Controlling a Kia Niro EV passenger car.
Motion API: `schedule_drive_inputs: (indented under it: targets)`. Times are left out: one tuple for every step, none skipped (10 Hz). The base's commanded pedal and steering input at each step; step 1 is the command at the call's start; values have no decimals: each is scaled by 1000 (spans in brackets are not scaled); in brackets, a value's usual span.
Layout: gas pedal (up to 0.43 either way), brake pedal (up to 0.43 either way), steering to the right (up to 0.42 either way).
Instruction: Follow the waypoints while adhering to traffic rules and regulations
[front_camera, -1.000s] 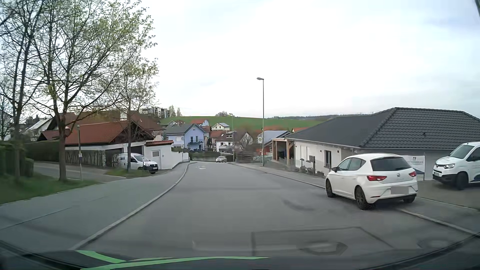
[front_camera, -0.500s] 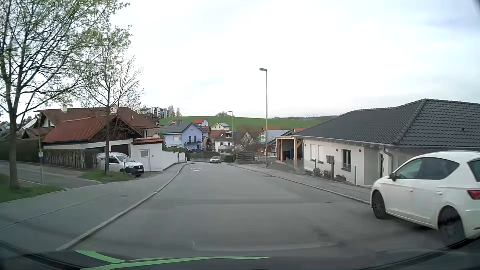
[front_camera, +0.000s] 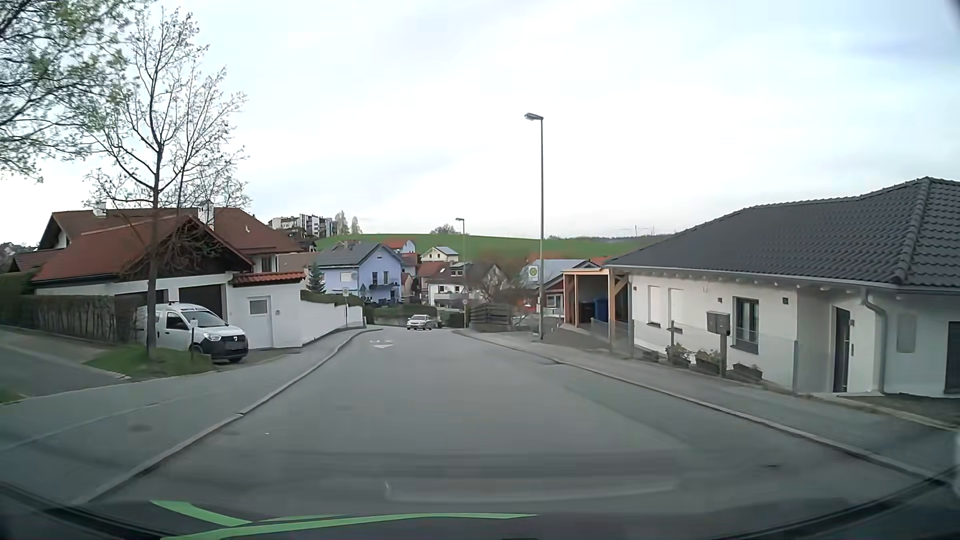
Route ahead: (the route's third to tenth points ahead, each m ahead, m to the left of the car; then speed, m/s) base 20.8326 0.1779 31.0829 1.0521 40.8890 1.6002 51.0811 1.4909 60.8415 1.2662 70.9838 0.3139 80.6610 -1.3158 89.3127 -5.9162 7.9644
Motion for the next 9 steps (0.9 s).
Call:
schedule_drive_inputs:
  targets:
    - [0,116,-1]
    - [0,104,-1]
    - [0,98,-1]
    - [0,98,-1]
    - [0,91,-2]
    - [0,91,-4]
    - [0,91,-9]
    - [0,91,-12]
    - [0,91,-13]
